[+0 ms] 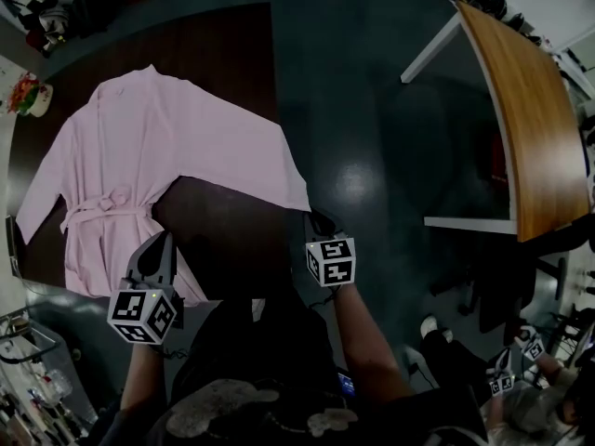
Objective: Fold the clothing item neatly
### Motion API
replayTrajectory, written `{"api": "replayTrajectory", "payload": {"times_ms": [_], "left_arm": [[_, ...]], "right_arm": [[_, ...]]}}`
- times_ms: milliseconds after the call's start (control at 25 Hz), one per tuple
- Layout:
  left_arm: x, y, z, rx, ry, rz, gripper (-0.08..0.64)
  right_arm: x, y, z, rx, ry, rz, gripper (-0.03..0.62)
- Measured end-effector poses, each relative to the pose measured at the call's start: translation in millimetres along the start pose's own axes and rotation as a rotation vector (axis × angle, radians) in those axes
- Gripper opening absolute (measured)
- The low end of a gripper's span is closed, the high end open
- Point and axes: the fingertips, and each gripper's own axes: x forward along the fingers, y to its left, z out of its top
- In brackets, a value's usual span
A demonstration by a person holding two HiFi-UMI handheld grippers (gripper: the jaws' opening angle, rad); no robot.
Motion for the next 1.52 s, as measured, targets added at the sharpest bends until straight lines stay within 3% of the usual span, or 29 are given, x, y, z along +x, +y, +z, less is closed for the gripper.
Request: {"api": "replayTrajectory", "payload": {"times_ms": [160,360,600,760,920,1160,1320,1520], "left_arm": [[-3.2,4.8,5.5,-0.005,-0.028,0.01,0.009],[-22.8,32.1,21.4,-0.012,-0.101,0.03,0.009],[-50.4,97.6,24.1,0.001,-0.149,0.026,0.009],[-68.5,148.3,32.6,-0.009,-0.184,-0.008,0.009],[-86.8,205.1,39.7,0.003,-0.205,-0.038,0.009],[-111.2,282.9,34.3,0.006,-0.194,-0.045,0.009],[-120.5,307.5,31.5,-0.012,-0.193,-0.027,0.009],[-126.9,308.5,36.6,0.001,-0.199,0.002,0.009]], "right_arm": [[-18.3,-15.2,31.1,-0.026,-0.064,-0.075,0.011],[-42.1,-7.3,104.6,-0.1,-0.185,-0.149,0.009],[-55.7,65.5,201.5,-0.197,-0.294,-0.173,0.009],[-53.5,133.4,240.7,-0.224,-0.346,-0.19,0.011],[-26.6,206.5,249.4,-0.25,-0.342,-0.18,0.009],[32.7,304.1,222.3,-0.22,-0.257,-0.097,0.009],[52.5,328.8,202.9,-0.197,-0.217,-0.092,0.011],[50.7,325.9,202.8,-0.152,-0.231,-0.093,0.009]]}}
